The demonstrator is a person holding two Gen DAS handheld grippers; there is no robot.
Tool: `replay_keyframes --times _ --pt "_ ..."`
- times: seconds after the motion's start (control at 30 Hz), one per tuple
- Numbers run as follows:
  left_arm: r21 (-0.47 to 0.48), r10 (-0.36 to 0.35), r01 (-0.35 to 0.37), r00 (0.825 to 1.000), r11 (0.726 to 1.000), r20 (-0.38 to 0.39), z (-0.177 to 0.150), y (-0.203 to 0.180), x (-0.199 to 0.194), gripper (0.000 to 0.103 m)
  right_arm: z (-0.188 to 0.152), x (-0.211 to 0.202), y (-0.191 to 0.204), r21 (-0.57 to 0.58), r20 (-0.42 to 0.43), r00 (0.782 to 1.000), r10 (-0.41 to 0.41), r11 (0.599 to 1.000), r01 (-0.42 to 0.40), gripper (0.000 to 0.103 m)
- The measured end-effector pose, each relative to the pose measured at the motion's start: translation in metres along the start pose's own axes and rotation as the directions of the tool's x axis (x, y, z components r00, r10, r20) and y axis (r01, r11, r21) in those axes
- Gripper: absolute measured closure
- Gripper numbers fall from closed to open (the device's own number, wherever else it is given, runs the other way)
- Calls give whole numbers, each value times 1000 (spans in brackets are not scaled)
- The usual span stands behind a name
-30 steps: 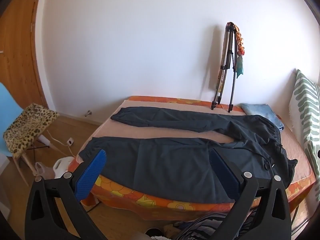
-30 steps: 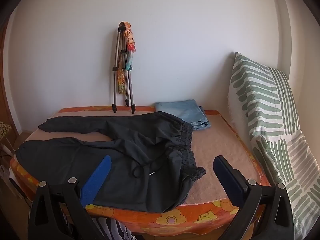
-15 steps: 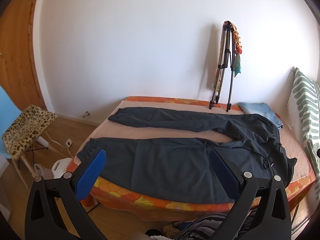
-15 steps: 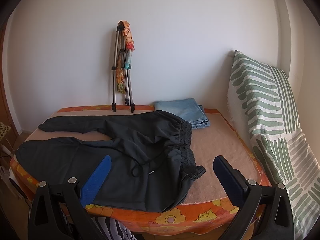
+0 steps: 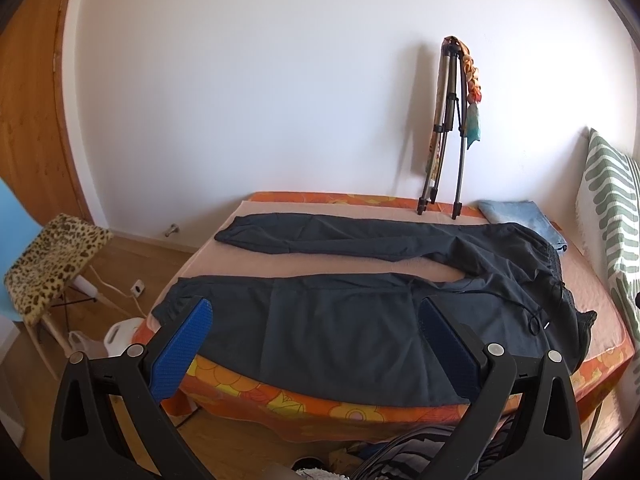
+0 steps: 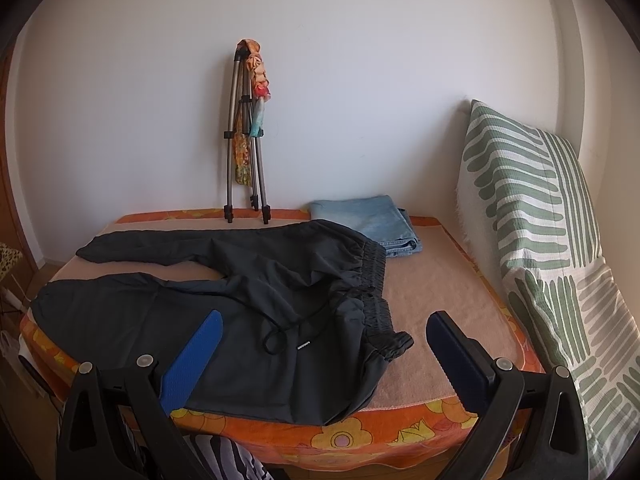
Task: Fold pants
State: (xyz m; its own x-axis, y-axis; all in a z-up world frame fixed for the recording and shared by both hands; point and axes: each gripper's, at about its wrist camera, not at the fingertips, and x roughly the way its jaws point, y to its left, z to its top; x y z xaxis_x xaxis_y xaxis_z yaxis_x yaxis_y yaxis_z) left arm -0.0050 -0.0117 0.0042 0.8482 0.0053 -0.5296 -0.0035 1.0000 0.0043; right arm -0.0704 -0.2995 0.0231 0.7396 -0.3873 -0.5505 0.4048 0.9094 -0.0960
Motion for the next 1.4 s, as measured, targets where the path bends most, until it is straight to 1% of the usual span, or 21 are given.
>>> replay_keyframes --times 0.97,1.4 --pt "5 2 -2 1000 1000 -1 -1 -1 2 0 -2 3 2 -1 -4 1000 3 1000 -3 0" --pt "14 7 -7 1000 1000 -8 -1 -6 9 0 -3 8 3 -8 -14 1000 8 1000 -8 0"
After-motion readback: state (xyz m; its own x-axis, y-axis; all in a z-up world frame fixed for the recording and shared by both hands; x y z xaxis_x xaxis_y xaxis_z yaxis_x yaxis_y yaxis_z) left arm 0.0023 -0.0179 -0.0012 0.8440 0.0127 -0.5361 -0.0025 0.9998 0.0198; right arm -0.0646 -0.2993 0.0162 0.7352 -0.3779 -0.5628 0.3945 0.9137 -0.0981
